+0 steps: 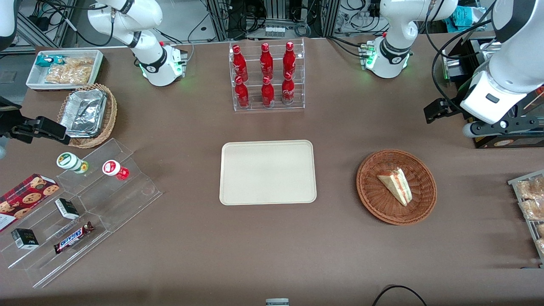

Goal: Place sandwich from basket to tray
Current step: 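Move the left gripper over the sandwich in the wicker basket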

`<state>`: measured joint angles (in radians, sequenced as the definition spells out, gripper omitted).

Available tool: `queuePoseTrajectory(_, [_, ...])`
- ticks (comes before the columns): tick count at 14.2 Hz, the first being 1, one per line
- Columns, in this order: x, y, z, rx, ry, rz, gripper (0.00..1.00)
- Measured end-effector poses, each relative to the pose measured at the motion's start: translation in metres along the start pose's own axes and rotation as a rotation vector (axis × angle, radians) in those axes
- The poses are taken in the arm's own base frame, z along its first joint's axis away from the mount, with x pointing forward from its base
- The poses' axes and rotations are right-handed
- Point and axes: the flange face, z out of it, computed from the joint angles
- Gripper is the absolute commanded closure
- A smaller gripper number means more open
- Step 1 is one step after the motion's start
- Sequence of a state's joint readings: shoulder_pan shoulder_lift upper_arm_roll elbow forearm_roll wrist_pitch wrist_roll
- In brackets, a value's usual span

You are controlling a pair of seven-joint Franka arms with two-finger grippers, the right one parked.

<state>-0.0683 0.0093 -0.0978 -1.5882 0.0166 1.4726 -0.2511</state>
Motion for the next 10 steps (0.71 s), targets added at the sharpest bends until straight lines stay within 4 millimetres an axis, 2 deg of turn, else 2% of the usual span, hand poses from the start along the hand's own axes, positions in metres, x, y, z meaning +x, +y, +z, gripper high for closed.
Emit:
queuePoseTrajectory(3, [0.002, 0.0, 0.006, 0.003, -0.013, 0.0, 0.0])
queuePoseTrajectory(5, [0.009, 0.002, 0.025, 0.011, -0.051, 0.002, 0.0])
queuePoseTrajectory(7, [0.027, 0.007, 0.06, 0.014, -0.084, 0.004, 0.0])
queuePoseTrajectory(10, [0.065, 0.016, 0.132, 0.003, -0.08, 0.005, 0.0])
